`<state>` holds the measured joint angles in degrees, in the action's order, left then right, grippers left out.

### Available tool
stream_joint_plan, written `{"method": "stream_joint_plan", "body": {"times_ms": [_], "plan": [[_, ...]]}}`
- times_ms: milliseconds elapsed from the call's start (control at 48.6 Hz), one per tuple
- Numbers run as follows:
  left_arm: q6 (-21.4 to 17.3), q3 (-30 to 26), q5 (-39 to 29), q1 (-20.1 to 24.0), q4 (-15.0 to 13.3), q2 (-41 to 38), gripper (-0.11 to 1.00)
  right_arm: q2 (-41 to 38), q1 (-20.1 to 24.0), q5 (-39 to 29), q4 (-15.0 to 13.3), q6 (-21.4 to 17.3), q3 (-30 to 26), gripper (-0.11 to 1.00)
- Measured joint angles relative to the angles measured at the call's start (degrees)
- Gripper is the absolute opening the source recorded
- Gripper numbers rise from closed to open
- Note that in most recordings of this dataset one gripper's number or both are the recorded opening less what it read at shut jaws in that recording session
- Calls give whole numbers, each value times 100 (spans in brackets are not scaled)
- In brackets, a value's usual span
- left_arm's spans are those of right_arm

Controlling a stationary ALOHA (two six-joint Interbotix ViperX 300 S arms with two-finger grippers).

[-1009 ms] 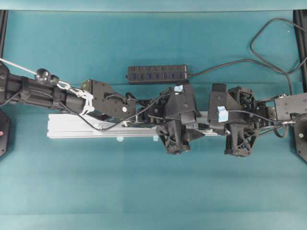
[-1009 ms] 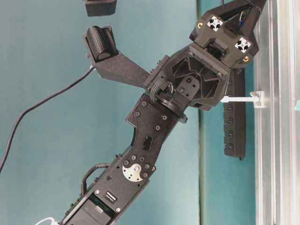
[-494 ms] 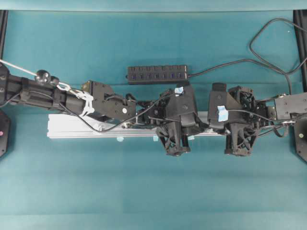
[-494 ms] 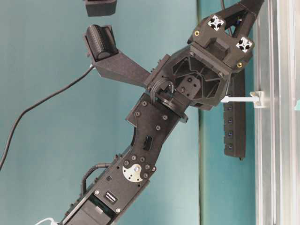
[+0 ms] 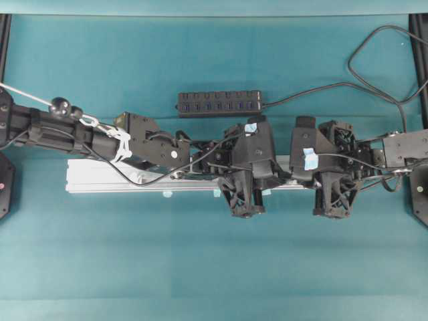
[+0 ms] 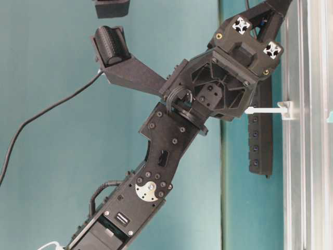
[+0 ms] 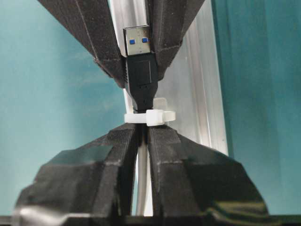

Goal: Pass the USB cable through three rings with both arms.

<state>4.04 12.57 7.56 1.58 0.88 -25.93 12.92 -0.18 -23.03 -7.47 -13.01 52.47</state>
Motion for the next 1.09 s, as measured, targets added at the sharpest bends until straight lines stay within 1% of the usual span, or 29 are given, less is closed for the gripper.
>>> {"method": "stream_joint_plan", "body": {"times_ms": [309, 412, 474, 515, 577, 783, 803, 844, 1009, 1091], "plan": [[0, 9, 0, 0, 0, 0, 21, 0, 0, -70, 44, -9, 0, -4], [9, 53, 0, 9, 9, 18, 21, 9, 9, -123, 97, -9, 9, 0], [0, 79, 0, 9, 9, 26, 21, 9, 9, -132, 123, -9, 18, 5], [0, 105, 0, 18, 0, 35, 21, 9, 18, -132, 132, -9, 18, 10], [0, 141, 0, 18, 0, 53, 21, 26, 18, -141, 158, -9, 18, 23], [0, 308, 0, 26, 0, 211, 21, 229, 18, -255, 185, -18, 35, 83], [0, 325, 0, 26, 9, 220, 21, 272, 18, -272, 185, -9, 26, 87], [0, 360, 9, 26, 0, 264, 21, 352, 18, -308, 176, -18, 26, 88], [-62, 545, 0, 35, 9, 483, 21, 642, -35, -369, 158, -9, 18, 78], [-167, 642, 0, 79, 9, 615, 21, 703, -70, -387, 158, -18, -44, 78]]}}
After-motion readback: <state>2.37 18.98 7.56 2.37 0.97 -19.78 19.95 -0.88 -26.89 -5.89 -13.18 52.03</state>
